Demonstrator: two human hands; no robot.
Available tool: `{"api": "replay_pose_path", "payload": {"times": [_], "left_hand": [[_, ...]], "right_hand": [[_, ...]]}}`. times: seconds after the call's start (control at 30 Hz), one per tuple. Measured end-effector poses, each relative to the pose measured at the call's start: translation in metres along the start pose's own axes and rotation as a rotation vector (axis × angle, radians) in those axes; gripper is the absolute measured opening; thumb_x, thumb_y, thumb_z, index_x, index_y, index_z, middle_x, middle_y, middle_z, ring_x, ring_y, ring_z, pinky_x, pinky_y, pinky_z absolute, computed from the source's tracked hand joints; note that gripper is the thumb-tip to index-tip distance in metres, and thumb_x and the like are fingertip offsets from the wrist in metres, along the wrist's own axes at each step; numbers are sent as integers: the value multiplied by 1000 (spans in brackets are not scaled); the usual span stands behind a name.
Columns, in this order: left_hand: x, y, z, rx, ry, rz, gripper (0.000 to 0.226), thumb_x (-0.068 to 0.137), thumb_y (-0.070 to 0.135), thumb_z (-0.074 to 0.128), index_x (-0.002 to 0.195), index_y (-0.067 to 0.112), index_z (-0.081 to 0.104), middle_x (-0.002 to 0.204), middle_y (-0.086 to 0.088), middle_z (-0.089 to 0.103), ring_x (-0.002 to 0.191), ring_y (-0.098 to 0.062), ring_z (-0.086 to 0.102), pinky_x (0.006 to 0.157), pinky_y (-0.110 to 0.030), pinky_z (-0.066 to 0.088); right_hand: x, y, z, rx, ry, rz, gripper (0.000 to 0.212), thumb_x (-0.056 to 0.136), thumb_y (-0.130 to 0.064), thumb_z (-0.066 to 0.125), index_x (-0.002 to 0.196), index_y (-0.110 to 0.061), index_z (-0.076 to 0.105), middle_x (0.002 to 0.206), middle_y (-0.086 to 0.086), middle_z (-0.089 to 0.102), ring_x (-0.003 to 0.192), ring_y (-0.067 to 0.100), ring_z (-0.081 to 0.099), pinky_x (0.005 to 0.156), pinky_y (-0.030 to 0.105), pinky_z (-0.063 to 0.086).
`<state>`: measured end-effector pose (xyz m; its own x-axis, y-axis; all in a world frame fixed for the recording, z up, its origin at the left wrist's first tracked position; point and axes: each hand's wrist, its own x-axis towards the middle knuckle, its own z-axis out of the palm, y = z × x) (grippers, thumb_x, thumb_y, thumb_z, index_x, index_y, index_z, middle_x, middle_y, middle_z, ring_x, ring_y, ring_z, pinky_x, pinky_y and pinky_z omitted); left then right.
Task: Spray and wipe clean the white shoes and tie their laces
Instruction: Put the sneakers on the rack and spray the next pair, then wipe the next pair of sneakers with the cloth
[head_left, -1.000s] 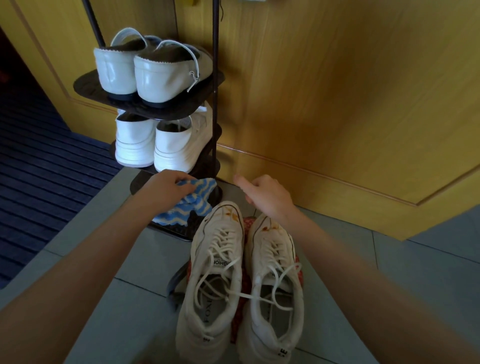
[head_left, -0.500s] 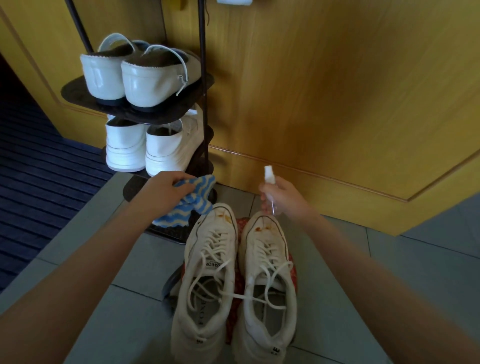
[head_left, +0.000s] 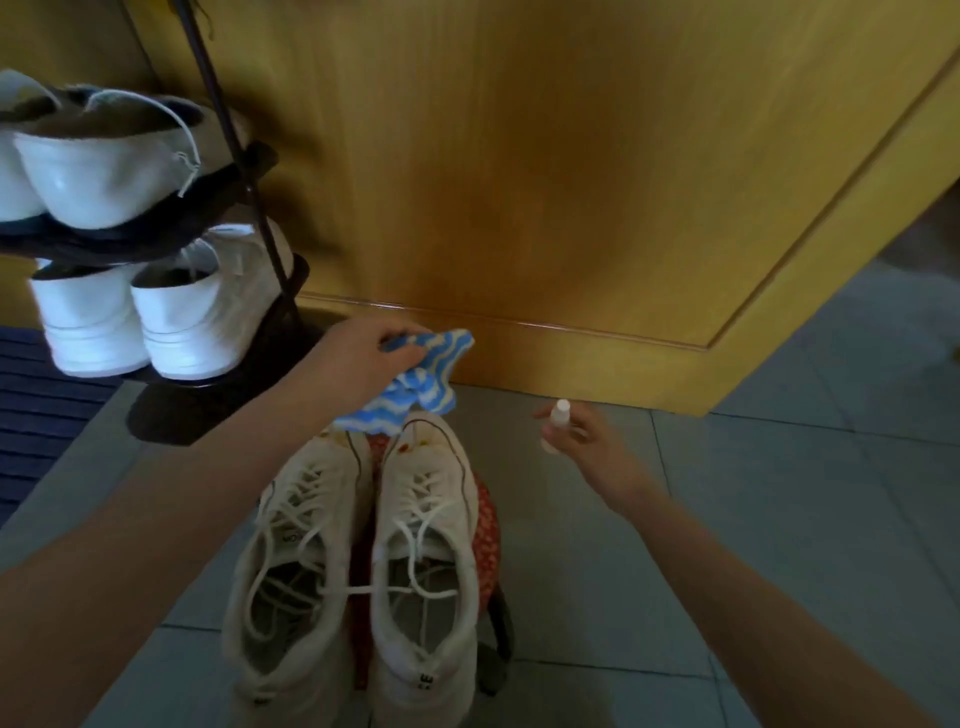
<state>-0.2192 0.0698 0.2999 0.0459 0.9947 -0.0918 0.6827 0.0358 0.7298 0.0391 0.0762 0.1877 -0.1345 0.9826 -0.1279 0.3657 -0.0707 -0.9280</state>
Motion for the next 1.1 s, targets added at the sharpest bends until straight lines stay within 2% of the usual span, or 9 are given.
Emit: {"api": "replay_pose_path", "payload": {"times": [0.13, 0.2, 0.33, 0.4, 0.53, 0.67, 0.8, 1.0, 1.1], "left_hand": [[26, 31, 36, 106, -133, 59, 24, 96, 24, 50, 117, 21, 61, 106, -1, 62, 69, -4, 50, 54, -14, 38], [39, 41, 53, 169, -194, 72, 27, 96, 23, 48, 121, 20, 59, 101, 0, 58, 70, -9, 52, 46, -8, 34], [66, 45, 86, 286, -278, 90, 29, 94, 25, 53, 122, 21, 59, 121, -4, 59, 90, -16, 55, 68, -23, 38], [74, 44, 99, 300, -299, 79, 28, 93, 26, 54, 120, 23, 60, 119, -4, 60, 97, -22, 60, 71, -28, 42], [78, 37, 117, 306, -331, 65, 30, 93, 28, 54, 122, 25, 59, 124, 0, 58, 105, -19, 56, 75, -29, 43], [76, 29, 123, 321, -369, 31, 28, 93, 30, 54, 120, 28, 59, 123, 2, 58, 100, -19, 60, 76, -32, 49], [76, 27, 120, 290, -357, 36, 26, 92, 29, 55, 118, 29, 61, 117, 4, 60, 93, -16, 59, 64, -23, 43], [70, 38, 116, 242, -353, 36, 30, 93, 29, 55, 122, 26, 59, 125, 2, 58, 102, -14, 56, 75, -26, 42], [63, 47, 107, 199, -322, 39, 28, 92, 29, 55, 120, 27, 61, 116, 1, 62, 99, -18, 60, 70, -25, 46]], "right_hand": [[-5, 48, -8, -20, 99, 83, 24, 89, -2, 59, 113, -3, 63, 83, -7, 44, 76, 4, 50, 62, 1, 42], [-7, 84, -8, -13, 161, 151, 27, 87, 3, 60, 113, 2, 63, 79, -5, 43, 76, 14, 50, 59, 3, 41], [-13, 156, -3, 2, 259, 339, 33, 83, 9, 61, 115, 2, 62, 77, 1, 50, 72, 11, 47, 58, 4, 39], [-15, 187, 4, -3, 259, 424, 32, 82, 7, 63, 114, 1, 63, 76, -2, 50, 78, 16, 50, 69, 17, 41], [-18, 229, 21, -96, 209, 504, 33, 83, 1, 63, 116, -3, 63, 103, 17, 60, 99, 29, 58, 76, 21, 36], [-21, 249, 35, -99, 177, 540, 34, 85, 1, 61, 118, -5, 63, 105, 13, 51, 100, 28, 56, 77, 20, 35], [-20, 254, 39, -106, 157, 560, 36, 86, 0, 60, 122, -4, 60, 109, 15, 52, 105, 32, 56, 80, 23, 37], [-19, 238, 22, -127, 67, 637, 75, 77, -2, 74, 142, -7, 37, 139, 18, 45, 126, 30, 46, 96, 32, 40], [-14, 209, 7, -70, 149, 577, 67, 78, 2, 70, 138, -7, 42, 141, 19, 43, 131, 30, 42, 100, 36, 39]]}}
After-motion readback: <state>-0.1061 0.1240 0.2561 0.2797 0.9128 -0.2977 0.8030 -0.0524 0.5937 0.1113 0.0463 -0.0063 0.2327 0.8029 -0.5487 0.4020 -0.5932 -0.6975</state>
